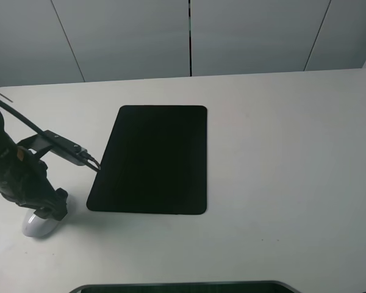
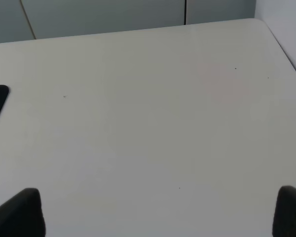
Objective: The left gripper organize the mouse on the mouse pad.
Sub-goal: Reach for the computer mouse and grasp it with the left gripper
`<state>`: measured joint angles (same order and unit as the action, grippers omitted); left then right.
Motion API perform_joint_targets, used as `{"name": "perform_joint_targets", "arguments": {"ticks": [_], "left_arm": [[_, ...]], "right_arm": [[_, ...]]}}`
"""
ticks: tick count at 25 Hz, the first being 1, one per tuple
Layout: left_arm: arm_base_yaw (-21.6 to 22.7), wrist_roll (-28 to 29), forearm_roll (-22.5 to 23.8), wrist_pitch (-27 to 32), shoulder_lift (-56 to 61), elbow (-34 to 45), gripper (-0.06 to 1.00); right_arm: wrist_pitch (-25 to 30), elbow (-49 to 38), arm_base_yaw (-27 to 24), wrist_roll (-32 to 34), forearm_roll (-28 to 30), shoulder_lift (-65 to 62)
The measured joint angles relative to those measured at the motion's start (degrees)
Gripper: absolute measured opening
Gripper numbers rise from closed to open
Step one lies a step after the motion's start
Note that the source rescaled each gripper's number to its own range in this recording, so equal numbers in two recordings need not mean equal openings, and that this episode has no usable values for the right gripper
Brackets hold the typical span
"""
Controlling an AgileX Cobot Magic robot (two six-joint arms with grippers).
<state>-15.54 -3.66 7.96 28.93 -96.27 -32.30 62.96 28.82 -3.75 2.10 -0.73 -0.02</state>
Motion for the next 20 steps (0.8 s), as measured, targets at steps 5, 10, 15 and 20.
{"name": "perform_joint_targets", "arguments": {"ticks": [5, 10, 15, 20], "left_arm": [[0.0, 0.3, 0.1, -0.2, -1.4, 0.0, 1.0], [0.0, 0.5, 0.8, -1.3, -2.8, 0.0, 1.0], [0.0, 0.5, 0.9, -2.5, -3.9, 0.0, 1.0], [0.0, 0.5, 0.9, -2.6, -4.0, 0.0, 1.0]], "right_arm": [[0.0, 0.0, 0.0, 0.0, 0.0, 0.0], [0.0, 0.0, 0.0, 0.0, 0.0, 0.0], [0.0, 0.0, 0.0, 0.0, 0.0, 0.0], [0.0, 0.0, 0.0, 0.0, 0.0, 0.0]]}}
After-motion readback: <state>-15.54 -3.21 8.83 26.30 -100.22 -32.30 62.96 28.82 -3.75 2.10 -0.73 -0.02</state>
